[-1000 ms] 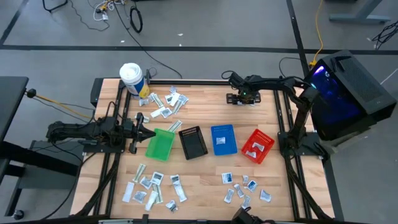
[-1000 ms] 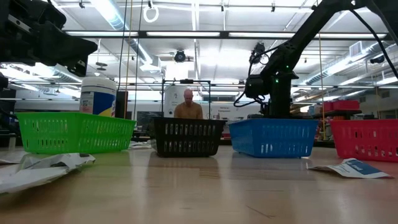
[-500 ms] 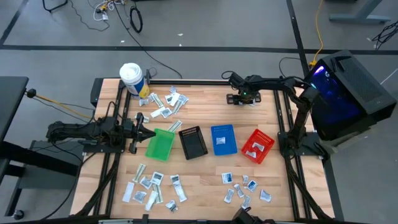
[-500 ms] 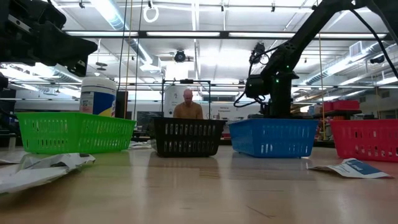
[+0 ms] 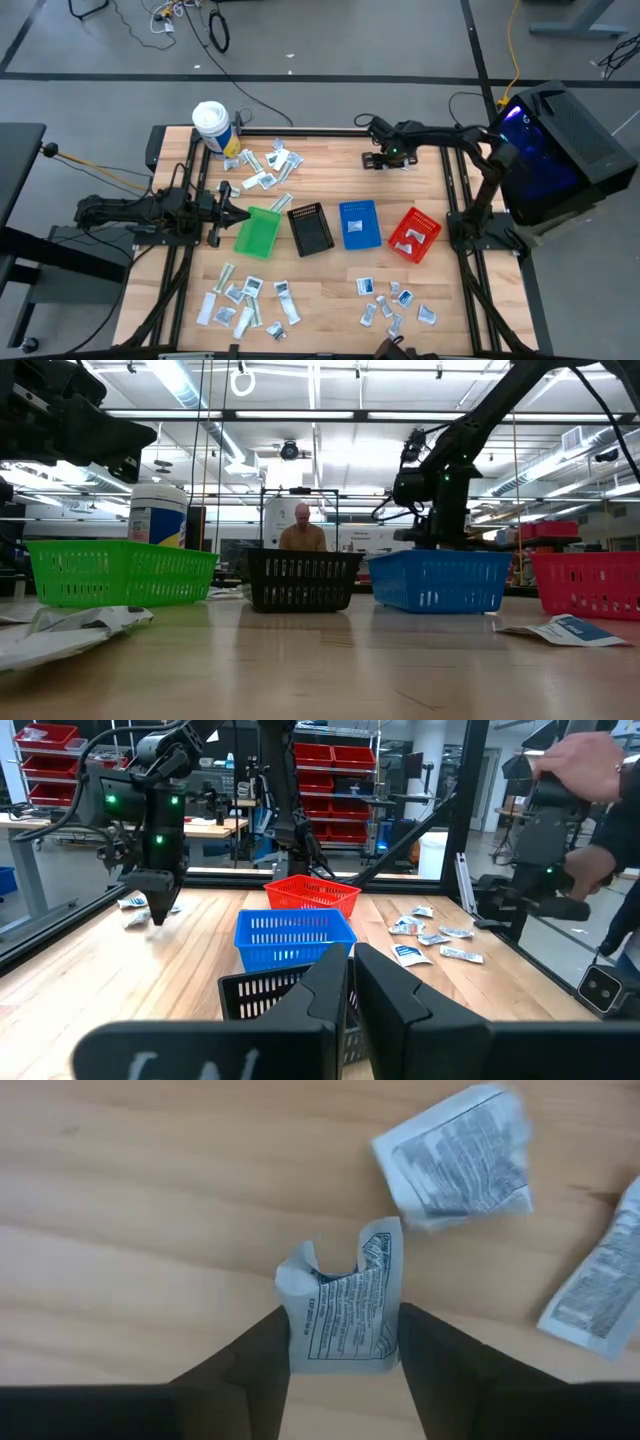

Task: Pick & Place First Aid Supplies
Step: Put the alcohol pad into the blue basket

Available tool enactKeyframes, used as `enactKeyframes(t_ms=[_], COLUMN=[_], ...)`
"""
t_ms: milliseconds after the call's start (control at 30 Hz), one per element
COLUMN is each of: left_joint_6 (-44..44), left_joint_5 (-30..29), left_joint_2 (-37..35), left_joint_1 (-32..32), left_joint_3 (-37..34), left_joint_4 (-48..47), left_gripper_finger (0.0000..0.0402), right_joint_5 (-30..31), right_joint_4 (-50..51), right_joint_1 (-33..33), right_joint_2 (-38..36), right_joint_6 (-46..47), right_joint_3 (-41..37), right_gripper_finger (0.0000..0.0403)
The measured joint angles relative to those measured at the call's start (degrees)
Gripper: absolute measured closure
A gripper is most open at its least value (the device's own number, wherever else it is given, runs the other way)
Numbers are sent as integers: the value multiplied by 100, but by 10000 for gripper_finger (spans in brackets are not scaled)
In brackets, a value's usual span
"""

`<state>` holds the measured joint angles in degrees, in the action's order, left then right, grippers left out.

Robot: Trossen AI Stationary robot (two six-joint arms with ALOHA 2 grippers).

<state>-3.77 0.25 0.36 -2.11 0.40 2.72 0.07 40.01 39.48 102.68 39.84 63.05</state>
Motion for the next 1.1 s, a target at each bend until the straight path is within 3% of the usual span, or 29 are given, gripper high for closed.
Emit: enactKeyframes(t_ms=[500,1100], left_joint_6=[0,0], left_joint_5=[0,0], left_joint_2=[-2,-2], left_joint_1=[0,0], left_joint_3=[0,0], left_joint_4=[0,0], left_gripper_finger=[369,369], right_joint_5=[-14,-128], right_joint_4=[-11,-17], right_joint_1=[-486,-1622], right_joint_2=[-949,-2014], right_joint_6=[-732,-2751], right_joint_3=[9,15], right_gripper_finger=[222,222])
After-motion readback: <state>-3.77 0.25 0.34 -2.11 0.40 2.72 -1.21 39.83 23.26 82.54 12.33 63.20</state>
